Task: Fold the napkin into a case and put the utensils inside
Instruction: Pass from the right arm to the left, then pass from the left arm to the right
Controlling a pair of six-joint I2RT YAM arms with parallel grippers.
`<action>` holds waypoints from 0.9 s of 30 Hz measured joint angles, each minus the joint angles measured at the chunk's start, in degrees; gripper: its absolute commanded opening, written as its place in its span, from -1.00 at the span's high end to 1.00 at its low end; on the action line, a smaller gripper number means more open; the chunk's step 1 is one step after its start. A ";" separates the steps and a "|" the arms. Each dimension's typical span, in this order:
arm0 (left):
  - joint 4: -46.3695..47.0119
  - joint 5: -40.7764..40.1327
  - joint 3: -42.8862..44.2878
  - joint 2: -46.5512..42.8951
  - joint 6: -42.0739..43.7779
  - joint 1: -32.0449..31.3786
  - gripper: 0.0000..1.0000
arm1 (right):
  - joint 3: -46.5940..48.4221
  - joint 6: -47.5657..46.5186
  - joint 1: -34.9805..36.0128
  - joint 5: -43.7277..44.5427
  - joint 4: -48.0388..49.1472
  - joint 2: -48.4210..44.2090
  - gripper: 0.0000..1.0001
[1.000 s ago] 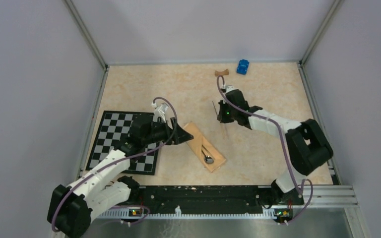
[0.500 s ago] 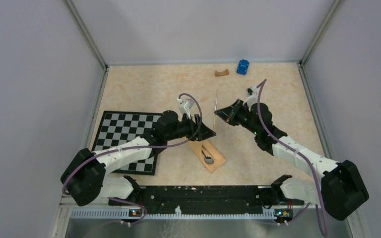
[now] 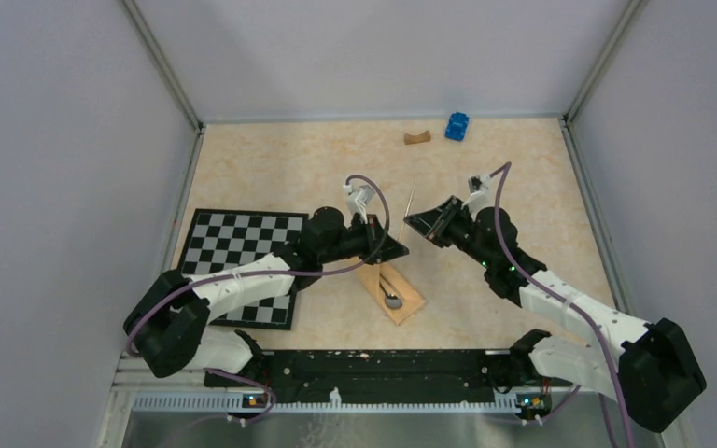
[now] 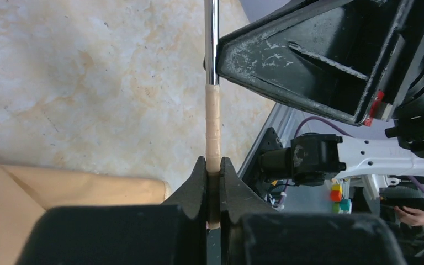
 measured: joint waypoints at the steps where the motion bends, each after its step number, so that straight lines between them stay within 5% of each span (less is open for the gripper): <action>1: -0.55 -0.13 0.02 -0.31 0.42 -0.17 1.00 | -0.24 -0.48 -0.02 0.07 -0.13 -0.31 0.25; 4: -5.51 -0.52 0.02 -2.38 3.65 -0.13 1.00 | -0.98 -5.77 0.26 0.26 -2.75 -3.78 -0.10; 8: -16.94 0.20 0.76 -7.85 10.12 0.48 1.00 | -1.81 -22.27 0.31 -3.23 -6.12 -11.76 -0.13; 16: -36.70 13.73 1.42 -16.17 21.27 3.67 1.00 | 0.28 -73.72 8.31 -22.38 -18.84 -23.02 -0.12; 22: -44.54 23.54 1.57 -16.37 25.51 4.02 1.00 | 10.88 -102.88 18.01 -27.06 -30.18 -13.62 0.03; 27: -46.73 28.28 1.57 -16.37 27.06 4.07 1.00 | 17.27 -115.05 22.29 -26.75 -36.81 -3.39 0.12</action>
